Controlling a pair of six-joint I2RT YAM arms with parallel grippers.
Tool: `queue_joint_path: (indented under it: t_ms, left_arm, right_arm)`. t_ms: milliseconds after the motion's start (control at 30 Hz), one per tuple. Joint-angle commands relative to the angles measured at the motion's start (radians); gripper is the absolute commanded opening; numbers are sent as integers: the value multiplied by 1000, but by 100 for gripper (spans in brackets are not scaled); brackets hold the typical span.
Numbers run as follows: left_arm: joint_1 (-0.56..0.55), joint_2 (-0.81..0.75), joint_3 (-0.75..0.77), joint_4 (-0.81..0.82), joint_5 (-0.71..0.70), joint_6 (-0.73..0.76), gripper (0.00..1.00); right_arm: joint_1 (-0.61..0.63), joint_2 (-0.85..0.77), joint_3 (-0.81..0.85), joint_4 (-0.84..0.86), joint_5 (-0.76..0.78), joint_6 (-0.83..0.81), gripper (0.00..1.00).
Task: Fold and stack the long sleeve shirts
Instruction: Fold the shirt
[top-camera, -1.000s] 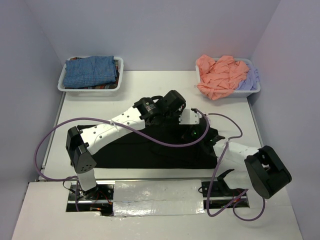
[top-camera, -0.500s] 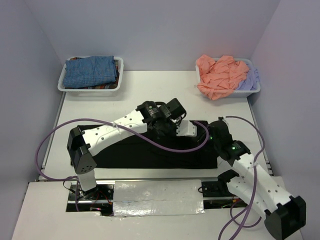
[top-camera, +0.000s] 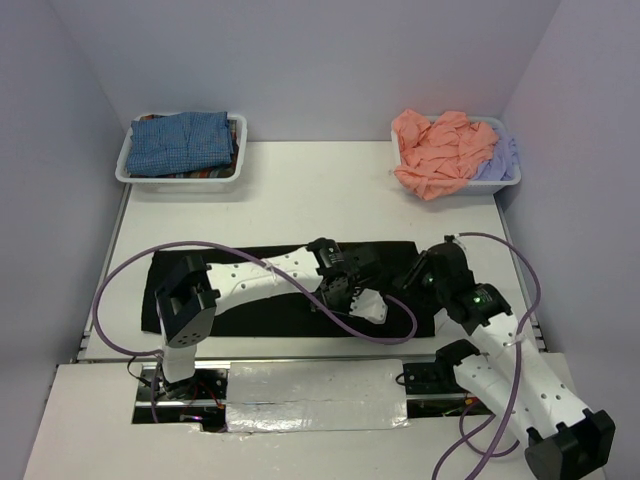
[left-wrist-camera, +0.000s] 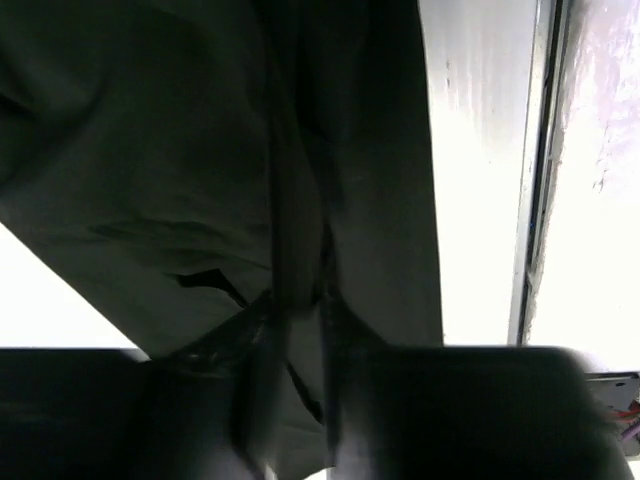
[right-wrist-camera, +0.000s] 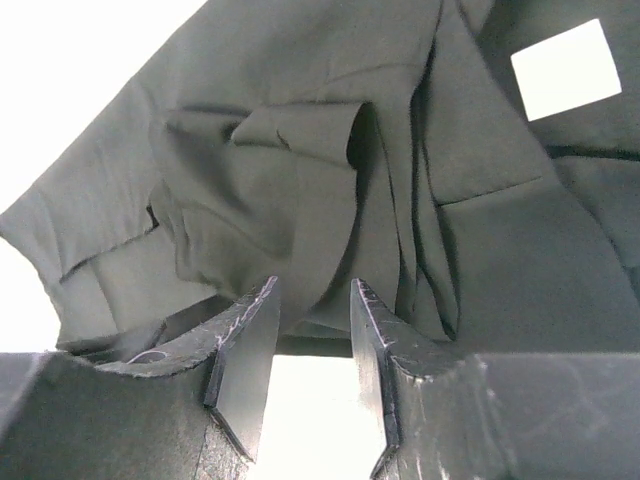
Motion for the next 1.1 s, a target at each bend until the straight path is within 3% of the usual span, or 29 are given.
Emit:
queue_joint_path:
  t_ms: [0,67,100,200,300,367,433,500,533,600,667,800,1067]
  left_arm:
    - [-31,-1,-6,-4,13,56,49]
    - [-51,-4,-1,-9,48,71,89]
    - [-53,-7,3,-10,51,87,99]
    - [-48,-28,37,-33,71,105,99]
    - [-9,-50,126,-61,121,96,99]
    - [72,-54,207,-56,202,56,99]
    - [145,-42,266,-16,237,-60,97]
    - [238,8,287,-9,238,-149,81]
    - [263,24,292,-4,234,-168,63]
    - [315,65,271,16,258,-220,52]
    - [344,93,252,71,306,-253,54]
    - [354,119,192,177,333,-339,69]
    - [384,179,174,224,335,-396,69]
  right_arm:
    - [-6,3,-28,86,-66,-21,42]
    - [-6,17,-51,122,-83,-29,43]
    - [-4,32,-57,155,-94,-35,43]
    - [-10,69,-68,226,-110,-62,41]
    - [-38,142,-63,271,-107,-92,28]
    - [-64,211,-60,309,-106,-113,22]
    - [-73,290,-48,340,-113,-142,24]
    - [-75,352,-42,373,-136,-161,26]
    - [-75,369,-42,386,-150,-167,28]
    - [-75,406,-44,415,-169,-179,31]
    - [-75,423,-39,416,-151,-185,34]
    - [-78,445,-34,426,-138,-191,38]
    - [-76,460,-56,452,-153,-179,42]
